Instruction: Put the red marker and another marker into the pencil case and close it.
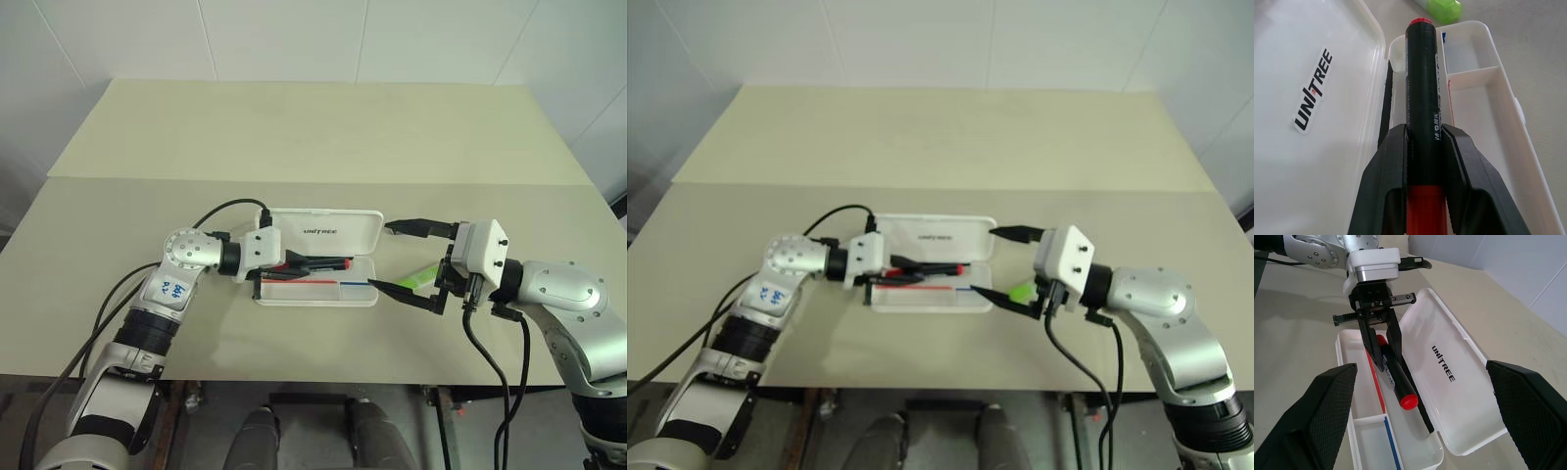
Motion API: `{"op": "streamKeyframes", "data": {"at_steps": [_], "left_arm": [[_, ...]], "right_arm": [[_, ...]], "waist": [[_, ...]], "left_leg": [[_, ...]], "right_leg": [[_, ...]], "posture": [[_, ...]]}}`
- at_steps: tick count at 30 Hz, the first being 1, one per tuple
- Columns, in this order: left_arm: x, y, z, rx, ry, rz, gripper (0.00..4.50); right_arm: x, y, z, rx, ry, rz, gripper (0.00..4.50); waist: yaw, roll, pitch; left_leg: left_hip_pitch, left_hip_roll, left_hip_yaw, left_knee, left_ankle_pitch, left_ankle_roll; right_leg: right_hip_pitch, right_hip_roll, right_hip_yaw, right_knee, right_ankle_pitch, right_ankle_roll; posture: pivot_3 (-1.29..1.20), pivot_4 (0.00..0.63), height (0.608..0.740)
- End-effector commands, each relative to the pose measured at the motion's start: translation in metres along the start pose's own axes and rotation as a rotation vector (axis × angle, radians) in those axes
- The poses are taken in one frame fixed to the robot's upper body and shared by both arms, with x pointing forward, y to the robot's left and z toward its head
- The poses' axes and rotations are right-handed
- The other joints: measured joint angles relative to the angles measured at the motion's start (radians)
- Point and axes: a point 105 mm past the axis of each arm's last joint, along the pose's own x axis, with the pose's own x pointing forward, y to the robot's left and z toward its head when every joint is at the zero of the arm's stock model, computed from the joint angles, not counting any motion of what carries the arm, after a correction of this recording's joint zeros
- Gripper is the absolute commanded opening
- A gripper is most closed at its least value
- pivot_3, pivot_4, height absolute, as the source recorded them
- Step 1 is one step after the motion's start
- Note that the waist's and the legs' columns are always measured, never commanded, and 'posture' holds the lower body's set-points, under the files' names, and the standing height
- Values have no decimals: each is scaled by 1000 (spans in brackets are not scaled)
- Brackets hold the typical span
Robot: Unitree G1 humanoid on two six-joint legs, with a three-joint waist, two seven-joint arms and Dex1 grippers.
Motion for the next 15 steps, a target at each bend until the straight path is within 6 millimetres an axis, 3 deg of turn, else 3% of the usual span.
{"op": "streamKeyframes", "data": {"at_steps": [1, 7, 15], "left_arm": [[2, -1, 1, 22, 4, -11, 984], [4, -1, 7, 24, -27, -27, 2956], [2, -1, 22, 5, -90, -41, 2956]], "right_arm": [[0, 0, 16, -43, -45, -6, 4500], [0, 0, 16, -39, -46, -12, 4500], [2, 1, 14, -34, -52, -14, 4500]], "waist": [[0, 0, 0], [0, 0, 0], [0, 0, 0]], "left_leg": [[0, 0, 0, 0, 0, 0], [0, 0, 0, 0, 0, 0], [0, 0, 0, 0, 0, 0]], "right_leg": [[0, 0, 0, 0, 0, 0], [0, 0, 0, 0, 0, 0], [0, 0, 0, 0, 0, 0]], "posture": [[0, 150, 740], [0, 150, 740], [0, 150, 740]]}}
